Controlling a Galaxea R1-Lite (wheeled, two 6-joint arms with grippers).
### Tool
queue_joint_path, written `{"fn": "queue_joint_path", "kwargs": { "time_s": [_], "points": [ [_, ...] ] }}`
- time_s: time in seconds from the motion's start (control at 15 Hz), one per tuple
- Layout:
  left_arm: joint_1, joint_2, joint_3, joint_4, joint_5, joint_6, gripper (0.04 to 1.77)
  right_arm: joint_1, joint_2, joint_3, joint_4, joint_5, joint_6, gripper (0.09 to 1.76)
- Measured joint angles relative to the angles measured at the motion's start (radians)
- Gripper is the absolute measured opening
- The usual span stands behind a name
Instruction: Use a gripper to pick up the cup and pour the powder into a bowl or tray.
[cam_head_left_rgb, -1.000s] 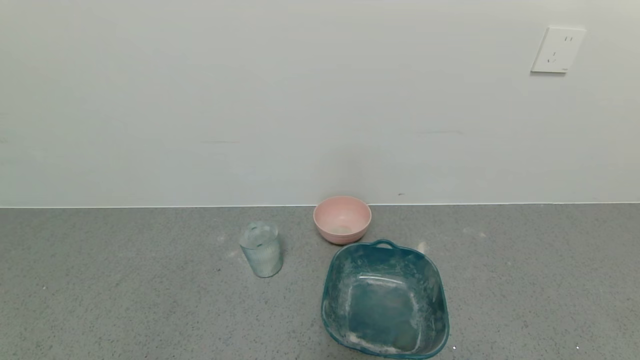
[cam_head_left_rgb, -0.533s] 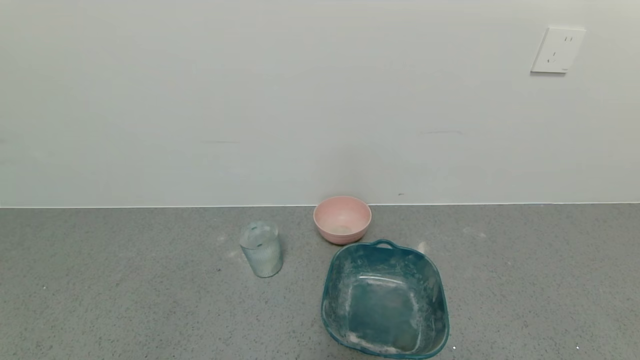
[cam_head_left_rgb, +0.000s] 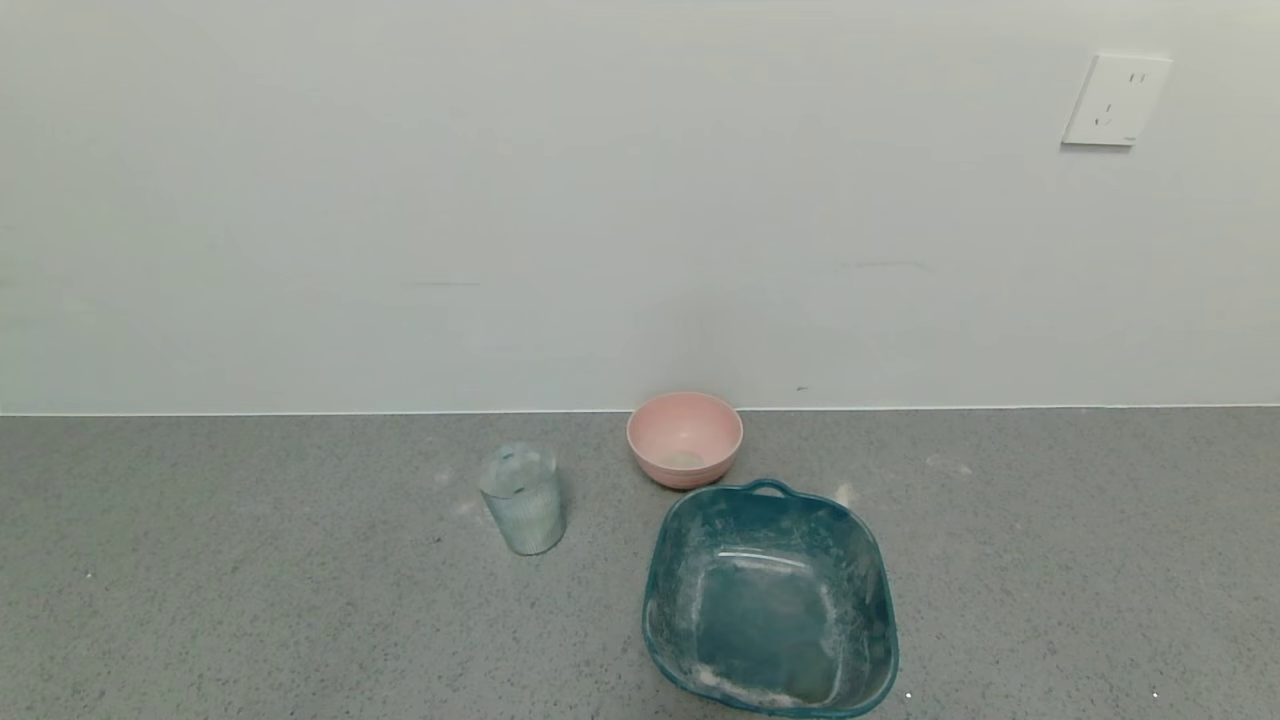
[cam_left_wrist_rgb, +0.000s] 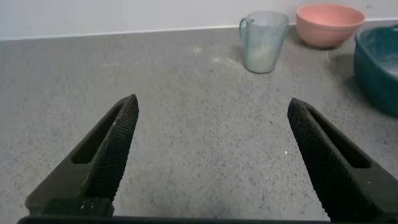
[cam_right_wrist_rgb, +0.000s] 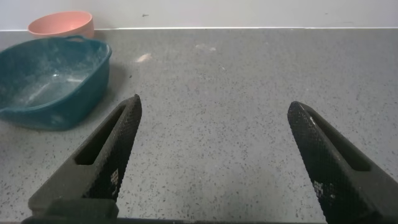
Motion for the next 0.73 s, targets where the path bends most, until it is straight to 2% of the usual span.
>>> {"fn": "queue_joint_path", "kwargs": {
  "time_s": [0.73],
  "points": [
    [0.0, 0.0, 0.002, 0.001, 0.001, -0.017, 1.72, 0.0, 0.0, 0.0, 0.0, 0.0, 0.0, 1.71]
  ]
}}
